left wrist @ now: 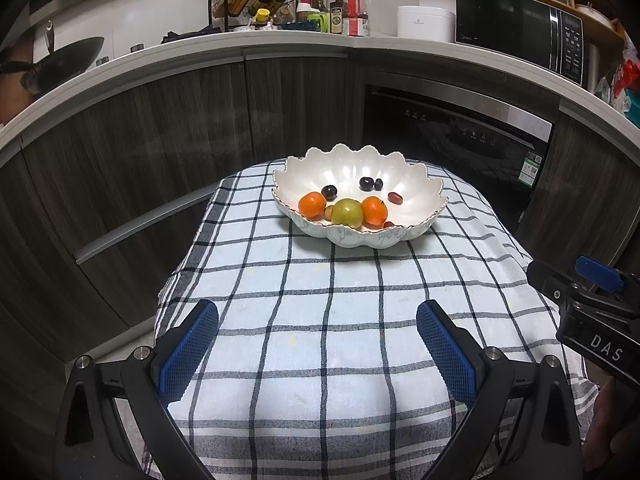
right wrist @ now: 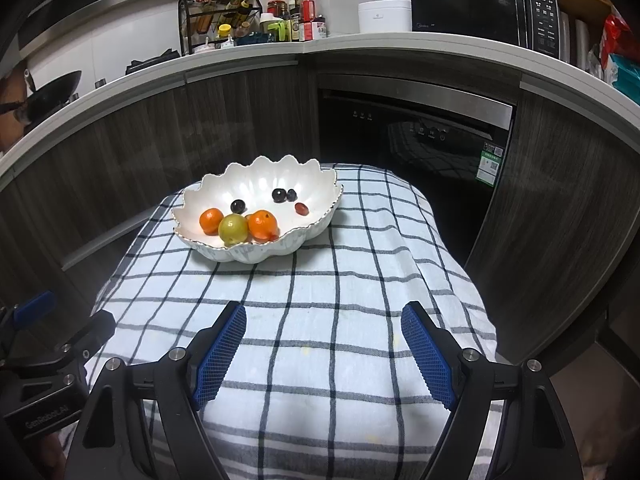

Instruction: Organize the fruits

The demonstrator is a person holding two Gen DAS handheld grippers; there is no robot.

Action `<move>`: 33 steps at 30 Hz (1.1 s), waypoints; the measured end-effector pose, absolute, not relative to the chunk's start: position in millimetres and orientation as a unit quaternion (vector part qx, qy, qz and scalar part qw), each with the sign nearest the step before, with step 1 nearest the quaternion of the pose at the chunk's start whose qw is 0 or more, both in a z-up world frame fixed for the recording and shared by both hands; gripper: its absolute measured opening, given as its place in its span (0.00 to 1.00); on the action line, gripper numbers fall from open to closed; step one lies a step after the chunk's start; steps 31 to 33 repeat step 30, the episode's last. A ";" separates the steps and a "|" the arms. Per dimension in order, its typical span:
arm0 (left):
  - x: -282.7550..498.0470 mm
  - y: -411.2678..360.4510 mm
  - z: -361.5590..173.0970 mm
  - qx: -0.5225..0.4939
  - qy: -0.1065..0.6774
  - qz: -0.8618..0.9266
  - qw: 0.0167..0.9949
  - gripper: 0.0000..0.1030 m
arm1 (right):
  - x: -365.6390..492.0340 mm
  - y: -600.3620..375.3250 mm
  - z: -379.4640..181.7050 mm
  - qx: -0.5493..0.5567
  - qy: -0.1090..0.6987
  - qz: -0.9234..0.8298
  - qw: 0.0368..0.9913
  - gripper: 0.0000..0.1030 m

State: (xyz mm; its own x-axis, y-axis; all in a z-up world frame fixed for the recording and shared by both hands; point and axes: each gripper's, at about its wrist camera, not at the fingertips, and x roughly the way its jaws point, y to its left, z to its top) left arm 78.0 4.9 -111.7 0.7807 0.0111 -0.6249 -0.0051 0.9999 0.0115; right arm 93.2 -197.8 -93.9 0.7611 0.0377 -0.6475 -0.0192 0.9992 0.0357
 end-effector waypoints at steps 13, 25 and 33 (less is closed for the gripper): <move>78.7 6.2 -111.4 0.005 0.334 0.004 0.942 1.00 | 93.0 -198.3 -93.7 0.014 0.345 0.015 0.938 0.79; 78.8 8.5 -113.7 0.000 0.334 0.004 0.943 1.00 | 92.9 -198.4 -94.1 0.014 0.346 0.015 0.938 0.79; 78.9 7.3 -113.3 0.002 0.331 0.004 0.944 1.00 | 92.5 -198.6 -93.2 0.014 0.344 0.016 0.939 0.79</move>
